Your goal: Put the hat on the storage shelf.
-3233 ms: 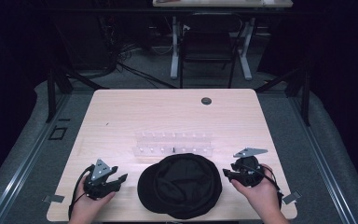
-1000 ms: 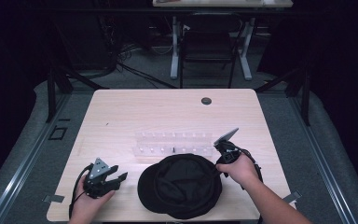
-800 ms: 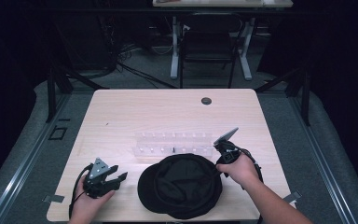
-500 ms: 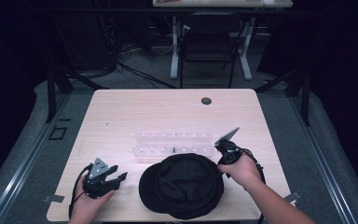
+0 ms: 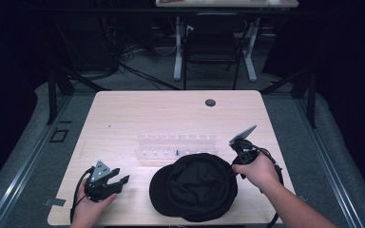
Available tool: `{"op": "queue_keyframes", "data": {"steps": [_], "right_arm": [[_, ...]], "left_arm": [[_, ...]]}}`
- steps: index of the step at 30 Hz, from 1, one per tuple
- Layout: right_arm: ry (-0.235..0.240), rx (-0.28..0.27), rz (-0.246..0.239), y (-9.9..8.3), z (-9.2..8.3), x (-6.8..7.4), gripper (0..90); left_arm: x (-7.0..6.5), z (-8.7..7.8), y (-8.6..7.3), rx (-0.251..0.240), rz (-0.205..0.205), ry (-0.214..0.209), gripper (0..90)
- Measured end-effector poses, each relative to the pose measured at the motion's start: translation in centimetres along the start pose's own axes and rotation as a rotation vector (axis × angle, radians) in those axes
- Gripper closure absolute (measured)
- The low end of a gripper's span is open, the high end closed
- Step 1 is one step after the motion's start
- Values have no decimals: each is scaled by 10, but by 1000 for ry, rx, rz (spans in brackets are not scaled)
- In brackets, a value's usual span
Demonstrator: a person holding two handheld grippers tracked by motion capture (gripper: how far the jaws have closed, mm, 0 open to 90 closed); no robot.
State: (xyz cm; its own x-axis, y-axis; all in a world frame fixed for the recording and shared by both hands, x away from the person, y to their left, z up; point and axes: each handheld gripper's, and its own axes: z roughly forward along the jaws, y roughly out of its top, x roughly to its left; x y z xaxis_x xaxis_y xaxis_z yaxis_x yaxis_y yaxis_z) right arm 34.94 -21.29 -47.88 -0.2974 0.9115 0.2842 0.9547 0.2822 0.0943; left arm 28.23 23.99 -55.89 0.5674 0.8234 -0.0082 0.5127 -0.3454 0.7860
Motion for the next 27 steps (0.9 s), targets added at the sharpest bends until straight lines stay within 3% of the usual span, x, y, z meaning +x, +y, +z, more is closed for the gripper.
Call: {"op": "queue_keyframes", "data": {"steps": [1, 2, 3, 6, 7, 10, 11, 17, 24, 27], "right_arm": [[8, -30, 22, -1, -1, 1, 880], [-1, 1, 0, -1, -6, 0, 880], [6, -35, 23, -2, -7, 1, 880], [-4, 8, 8, -3, -17, 2, 881], [1, -20, 26, -4, -17, 3, 881], [13, -23, 39, -5, -22, 4, 881], [17, -8, 21, -5, -27, 3, 881], [45, -24, 42, -9, -36, 7, 881], [76, -13, 18, -10, -51, 14, 881], [95, -21, 37, -11, -58, 19, 881]], "left_arm": [[0, 0, 0, 0, 0, 0, 501], [0, 0, 0, 0, 3, 1, 501], [0, 0, 0, 0, 3, 2, 501], [0, 0, 0, -6, 1, 4, 502], [1, 0, 0, -6, 2, 4, 502], [1, -1, 0, -2, 2, 1, 501], [1, -1, 0, -2, 2, 1, 501], [1, -1, 0, -1, 1, 2, 501], [1, -1, 0, 0, -2, 5, 502], [1, -1, 0, -6, -6, 3, 502]]}}
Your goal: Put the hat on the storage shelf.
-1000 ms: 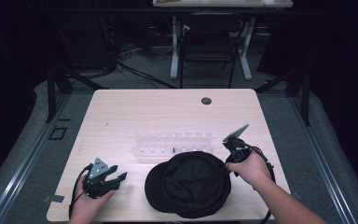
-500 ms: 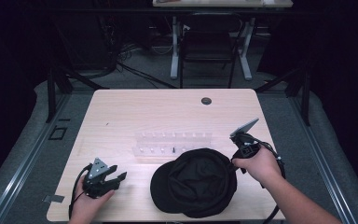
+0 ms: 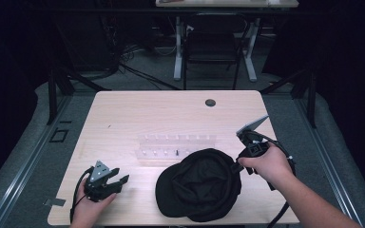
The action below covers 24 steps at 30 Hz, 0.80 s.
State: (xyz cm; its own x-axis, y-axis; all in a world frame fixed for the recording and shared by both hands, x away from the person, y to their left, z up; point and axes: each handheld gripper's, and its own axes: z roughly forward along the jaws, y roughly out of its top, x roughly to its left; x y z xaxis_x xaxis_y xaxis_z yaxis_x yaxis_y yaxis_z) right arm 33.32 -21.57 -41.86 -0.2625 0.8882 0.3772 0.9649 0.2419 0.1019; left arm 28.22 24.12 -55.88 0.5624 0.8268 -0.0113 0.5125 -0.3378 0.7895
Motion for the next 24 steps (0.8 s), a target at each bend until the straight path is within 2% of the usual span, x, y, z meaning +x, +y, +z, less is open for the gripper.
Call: {"op": "queue_keyframes", "data": {"steps": [13, 17, 24], "right_arm": [[80, -52, -8, 3, -32, 15, 882], [81, -62, -9, 2, -37, 19, 882], [78, -48, -16, 4, -45, 25, 879]], "left_arm": [[0, -1, 0, -4, -2, 3, 502], [0, 0, 0, -4, -5, 5, 502], [2, -2, 0, -9, -15, 7, 502]]}}
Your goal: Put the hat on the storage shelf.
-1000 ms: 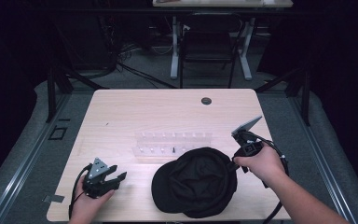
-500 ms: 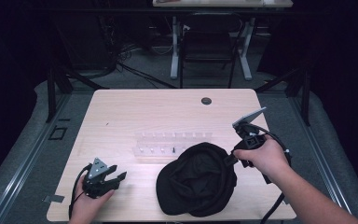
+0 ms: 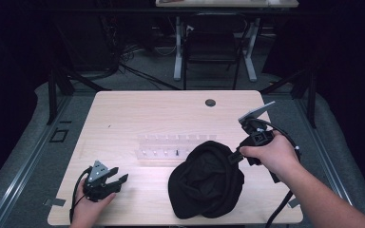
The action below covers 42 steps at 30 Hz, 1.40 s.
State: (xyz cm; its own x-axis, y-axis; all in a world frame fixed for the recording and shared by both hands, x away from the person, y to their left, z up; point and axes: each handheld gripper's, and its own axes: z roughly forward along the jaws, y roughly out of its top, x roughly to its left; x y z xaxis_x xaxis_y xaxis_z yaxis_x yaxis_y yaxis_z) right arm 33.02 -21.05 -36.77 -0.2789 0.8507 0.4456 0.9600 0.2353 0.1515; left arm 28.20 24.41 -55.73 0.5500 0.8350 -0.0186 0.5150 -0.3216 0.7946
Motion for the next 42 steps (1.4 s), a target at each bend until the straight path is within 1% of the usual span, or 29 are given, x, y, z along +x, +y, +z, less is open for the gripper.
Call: {"op": "queue_keyframes", "data": {"steps": [1, 2, 4, 6, 7, 9, 10, 11, 12, 13, 15, 17, 19, 20, 21, 22, 23, 24, 25, 29, 31, 34, 35, 36, 38, 39, 40, 42], "right_arm": [[3, 2, -2, 0, -1, 0, 880], [21, 2, -3, 1, -4, 1, 880], [28, -3, -1, 1, -6, 2, 880], [24, -14, -9, 1, -9, 3, 879], [23, -32, -1, 1, -10, 5, 879], [23, -40, -7, 2, -12, 7, 879], [27, -41, -12, 2, -13, 8, 880], [36, -21, -19, 3, -16, 8, 881], [44, -21, -18, 3, -17, 8, 881], [43, -23, -16, 3, -18, 9, 882], [60, -32, 4, 2, -21, 10, 883], [82, -22, 10, 2, -24, 10, 884], [97, -41, 35, 1, -27, 12, 884], [109, -25, 31, 2, -30, 12, 884], [127, -37, 47, 2, -31, 13, 884], [144, -40, 55, 2, -33, 14, 884], [161, -37, 63, 2, -35, 15, 884], [167, -34, 62, 3, -37, 15, 884], [174, -43, 81, 3, -38, 15, 884], [233, -50, 124, 3, -41, 9, 884], [265, -57, 152, 3, -41, 5, 884], [328, -60, 162, 1, -43, -3, 884], [337, -60, 167, 1, -43, -4, 884], [350, -77, 160, 1, -43, -5, 884], [389, -83, 156, -1, -45, -7, 884], [410, -104, 156, -1, -45, -7, 884], [424, -116, 166, -1, -45, -7, 885], [468, -121, 150, -2, -46, -7, 885]], "left_arm": [[0, 1, -1, -6, -5, 4, 502], [0, 1, -1, -4, -6, 5, 502], [1, 0, -1, -5, -6, 7, 502], [1, 0, -1, -11, -12, 6, 502], [2, 0, -1, -9, -10, 6, 501], [2, -1, -1, -8, -13, 8, 502], [2, -1, -1, -3, -14, 7, 502], [2, -1, -1, -5, -16, 9, 502], [2, -1, -1, -5, -15, 11, 502], [3, -2, -1, 4, -14, 11, 502], [3, -1, -2, -9, -23, 14, 502], [3, -1, -2, -15, -26, 17, 502], [4, -2, -1, -14, -28, 18, 502], [5, -2, -1, -18, -31, 16, 502], [5, -2, -1, -19, -33, 17, 502], [5, -3, -2, -22, -37, 19, 502], [6, -4, -1, -15, -36, 16, 502], [6, -5, -1, -10, -36, 19, 502], [6, -4, -1, -12, -38, 20, 502], [8, -5, -1, -21, -39, 22, 502], [8, -5, -1, -33, -43, 27, 502], [8, -5, -1, -37, -45, 32, 502], [9, -5, -1, -33, -44, 33, 503], [9, -5, -1, -33, -44, 35, 502], [9, -6, -1, -35, -48, 38, 502], [9, -6, 0, -37, -48, 38, 502], [9, -6, 0, -41, -47, 42, 502], [9, -7, 0, -46, -52, 42, 502]]}}
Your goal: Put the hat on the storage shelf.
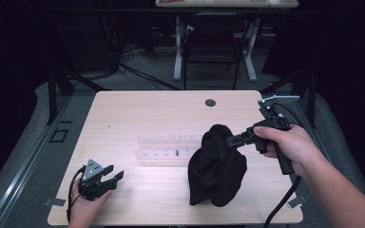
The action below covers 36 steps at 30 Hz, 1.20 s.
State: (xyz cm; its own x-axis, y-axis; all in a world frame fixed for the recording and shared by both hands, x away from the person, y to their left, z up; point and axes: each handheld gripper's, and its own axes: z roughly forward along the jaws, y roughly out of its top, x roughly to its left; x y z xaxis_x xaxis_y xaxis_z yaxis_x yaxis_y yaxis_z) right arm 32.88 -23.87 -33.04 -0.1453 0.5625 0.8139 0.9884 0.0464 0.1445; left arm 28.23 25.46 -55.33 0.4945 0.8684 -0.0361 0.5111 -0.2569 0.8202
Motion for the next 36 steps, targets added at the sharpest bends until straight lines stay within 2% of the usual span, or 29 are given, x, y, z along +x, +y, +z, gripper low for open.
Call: {"op": "queue_keyframes", "data": {"steps": [6, 13, 17, 23, 27, 29, 36], "right_arm": [[117, -41, -23, 1, 1, 7, 885], [203, -95, -49, 9, 2, 14, 885], [207, -134, -73, 16, 5, 18, 885], [220, -193, -68, 29, 4, 18, 885], [191, -229, -76, 39, 1, 18, 886], [201, -249, -70, 44, 0, 17, 886], [172, -276, -72, 56, 1, 13, 886]], "left_arm": [[1, -1, 1, -13, -1, 2, 503], [2, -3, 1, -37, -5, 11, 502], [2, -5, 2, -42, -6, 11, 503], [3, -4, 1, -31, -6, 8, 502], [3, -4, 1, -31, -9, 6, 500], [3, -4, 1, -29, -7, 5, 498], [4, -2, 1, -20, -11, -5, 486]]}}
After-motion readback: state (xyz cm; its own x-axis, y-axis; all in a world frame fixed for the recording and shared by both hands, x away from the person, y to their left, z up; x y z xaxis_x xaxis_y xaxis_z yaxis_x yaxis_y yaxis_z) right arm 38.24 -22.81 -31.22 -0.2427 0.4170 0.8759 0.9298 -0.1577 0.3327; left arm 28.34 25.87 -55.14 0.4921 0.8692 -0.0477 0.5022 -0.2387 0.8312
